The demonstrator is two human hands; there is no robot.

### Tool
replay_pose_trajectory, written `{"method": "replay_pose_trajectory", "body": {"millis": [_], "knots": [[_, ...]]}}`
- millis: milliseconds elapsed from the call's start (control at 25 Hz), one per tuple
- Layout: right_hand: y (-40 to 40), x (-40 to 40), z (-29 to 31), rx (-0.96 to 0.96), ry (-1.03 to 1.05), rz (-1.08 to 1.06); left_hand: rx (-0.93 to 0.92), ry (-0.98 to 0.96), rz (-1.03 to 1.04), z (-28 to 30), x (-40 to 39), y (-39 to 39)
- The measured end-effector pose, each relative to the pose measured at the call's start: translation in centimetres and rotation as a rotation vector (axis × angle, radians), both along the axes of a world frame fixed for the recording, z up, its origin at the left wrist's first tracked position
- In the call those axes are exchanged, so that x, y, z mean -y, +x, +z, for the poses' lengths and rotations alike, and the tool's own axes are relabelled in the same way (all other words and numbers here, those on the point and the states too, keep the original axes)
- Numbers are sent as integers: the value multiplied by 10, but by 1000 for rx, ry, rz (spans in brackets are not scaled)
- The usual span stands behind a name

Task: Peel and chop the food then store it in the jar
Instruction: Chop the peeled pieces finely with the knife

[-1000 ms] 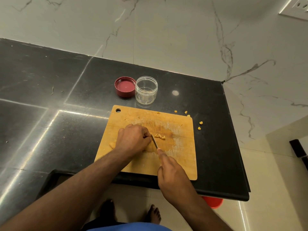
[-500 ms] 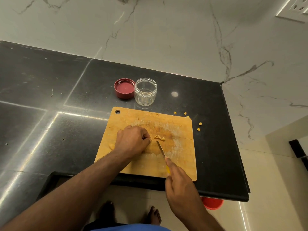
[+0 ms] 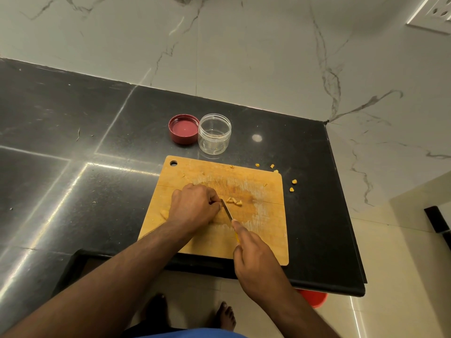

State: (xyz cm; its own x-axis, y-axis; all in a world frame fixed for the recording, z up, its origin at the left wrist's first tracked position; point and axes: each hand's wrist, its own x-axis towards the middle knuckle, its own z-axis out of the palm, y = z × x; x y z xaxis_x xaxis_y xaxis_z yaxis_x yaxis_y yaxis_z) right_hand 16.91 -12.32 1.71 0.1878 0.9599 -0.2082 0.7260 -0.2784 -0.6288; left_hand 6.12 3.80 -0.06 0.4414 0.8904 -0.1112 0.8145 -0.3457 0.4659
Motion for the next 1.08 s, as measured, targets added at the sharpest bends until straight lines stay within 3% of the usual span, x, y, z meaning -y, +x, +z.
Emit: {"method": "replay_pose_trajectory", "body": {"millis": [600,840,1080], "knots": [[11,32,1,-103,49,-147,-33,-29,-14,7,-1,-5],[-6,14,-2,-85,34,-26,27,-85,36,22,-18,-27],[15,25,-5,-36,47,-221,80,-158,101,23,-26,-61]]}}
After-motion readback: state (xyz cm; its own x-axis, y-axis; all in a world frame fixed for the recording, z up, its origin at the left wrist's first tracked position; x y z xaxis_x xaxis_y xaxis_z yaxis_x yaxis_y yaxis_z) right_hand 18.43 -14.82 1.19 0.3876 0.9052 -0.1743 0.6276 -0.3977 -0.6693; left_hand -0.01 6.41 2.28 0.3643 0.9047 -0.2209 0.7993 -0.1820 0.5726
